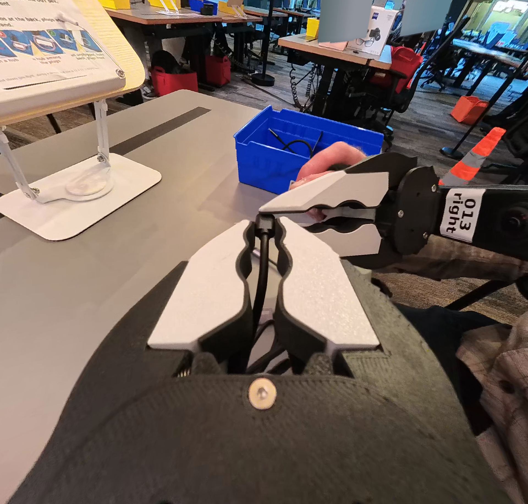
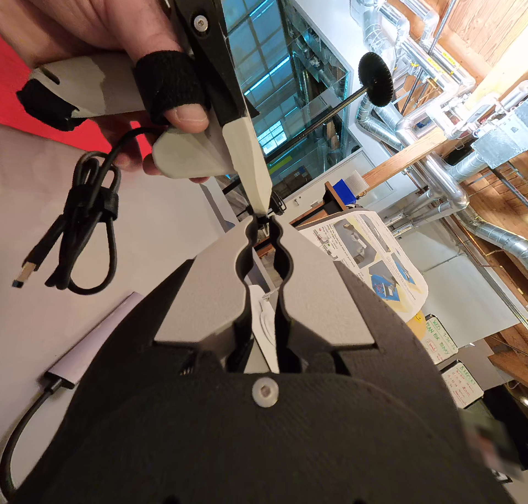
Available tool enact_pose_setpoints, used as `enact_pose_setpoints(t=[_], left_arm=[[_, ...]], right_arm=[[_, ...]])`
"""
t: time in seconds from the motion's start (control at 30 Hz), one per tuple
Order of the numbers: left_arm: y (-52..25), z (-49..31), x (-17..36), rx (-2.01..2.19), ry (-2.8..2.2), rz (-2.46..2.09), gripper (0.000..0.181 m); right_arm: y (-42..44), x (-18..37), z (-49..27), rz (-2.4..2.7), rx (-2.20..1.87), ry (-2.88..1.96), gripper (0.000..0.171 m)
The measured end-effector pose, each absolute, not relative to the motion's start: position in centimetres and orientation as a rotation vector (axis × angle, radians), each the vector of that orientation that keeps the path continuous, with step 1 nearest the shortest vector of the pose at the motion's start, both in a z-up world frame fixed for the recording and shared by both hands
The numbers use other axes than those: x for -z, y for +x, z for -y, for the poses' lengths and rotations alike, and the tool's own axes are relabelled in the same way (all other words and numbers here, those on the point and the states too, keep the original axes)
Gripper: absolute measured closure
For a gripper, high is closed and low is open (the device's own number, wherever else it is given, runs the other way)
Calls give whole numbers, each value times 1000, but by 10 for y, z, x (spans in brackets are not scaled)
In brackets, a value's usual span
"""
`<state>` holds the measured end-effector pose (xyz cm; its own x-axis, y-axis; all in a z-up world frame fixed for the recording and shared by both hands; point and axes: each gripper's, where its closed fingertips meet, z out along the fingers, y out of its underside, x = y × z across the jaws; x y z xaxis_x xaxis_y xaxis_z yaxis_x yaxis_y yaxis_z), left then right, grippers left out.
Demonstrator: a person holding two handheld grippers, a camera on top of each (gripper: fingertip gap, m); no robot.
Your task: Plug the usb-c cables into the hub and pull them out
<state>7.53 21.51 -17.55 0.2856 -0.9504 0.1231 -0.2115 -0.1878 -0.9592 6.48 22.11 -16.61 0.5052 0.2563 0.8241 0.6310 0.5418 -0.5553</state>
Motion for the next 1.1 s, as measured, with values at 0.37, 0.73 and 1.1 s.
enact_pose_setpoints(t=[0.37, 0.73, 1.1], left_arm=[[57, -233, 181, 740, -1614, -1138, 169], [49, -237, 188, 565, -1584, -1244, 169], [45, -240, 192, 504, -1583, -1267, 169]], right_arm=[[86, 172, -232, 1081, 237, -1123, 169], [105, 198, -244, 1133, 160, -1328, 171], [122, 263, -236, 1260, -164, -1738, 139]])
